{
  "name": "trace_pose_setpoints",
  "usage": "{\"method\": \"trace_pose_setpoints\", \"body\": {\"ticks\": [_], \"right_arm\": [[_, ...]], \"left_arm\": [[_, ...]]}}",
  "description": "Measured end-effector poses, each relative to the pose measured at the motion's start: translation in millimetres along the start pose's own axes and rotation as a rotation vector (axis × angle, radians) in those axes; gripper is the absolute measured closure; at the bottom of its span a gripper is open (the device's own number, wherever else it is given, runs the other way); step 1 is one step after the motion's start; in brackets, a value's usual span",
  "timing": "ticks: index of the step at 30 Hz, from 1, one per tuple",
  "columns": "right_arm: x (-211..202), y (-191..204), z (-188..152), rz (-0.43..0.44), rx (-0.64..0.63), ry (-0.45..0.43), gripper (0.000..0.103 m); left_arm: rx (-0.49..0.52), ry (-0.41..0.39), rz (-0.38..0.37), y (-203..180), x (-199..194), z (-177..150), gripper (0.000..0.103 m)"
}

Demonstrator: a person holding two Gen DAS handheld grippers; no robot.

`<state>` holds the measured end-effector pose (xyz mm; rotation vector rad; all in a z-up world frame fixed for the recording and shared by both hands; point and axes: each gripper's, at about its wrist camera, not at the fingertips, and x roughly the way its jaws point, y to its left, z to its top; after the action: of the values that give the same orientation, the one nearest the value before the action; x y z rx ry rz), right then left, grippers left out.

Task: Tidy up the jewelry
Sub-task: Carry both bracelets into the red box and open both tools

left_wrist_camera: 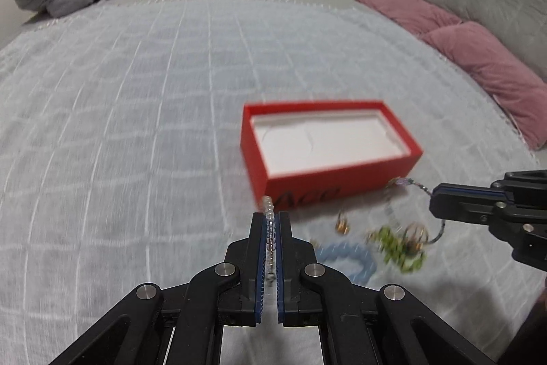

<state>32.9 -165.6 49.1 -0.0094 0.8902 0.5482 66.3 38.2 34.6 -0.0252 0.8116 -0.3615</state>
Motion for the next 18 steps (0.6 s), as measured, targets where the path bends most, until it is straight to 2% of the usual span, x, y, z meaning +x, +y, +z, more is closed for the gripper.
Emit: {"method": "trace_pose_setpoints", "body": {"ticks": [10, 18], "right_arm": [[-12, -33, 41, -0.079, 0.081, -0.086, 0.101], [-1, -56, 59, -0.094, 0.151, -0.109, 0.100]], "left_arm": [[0.001, -0.067, -0.049, -26, 9, 49, 0.103], [-0.019, -0.038, -0.121, -41, 44, 73, 0.103]]}}
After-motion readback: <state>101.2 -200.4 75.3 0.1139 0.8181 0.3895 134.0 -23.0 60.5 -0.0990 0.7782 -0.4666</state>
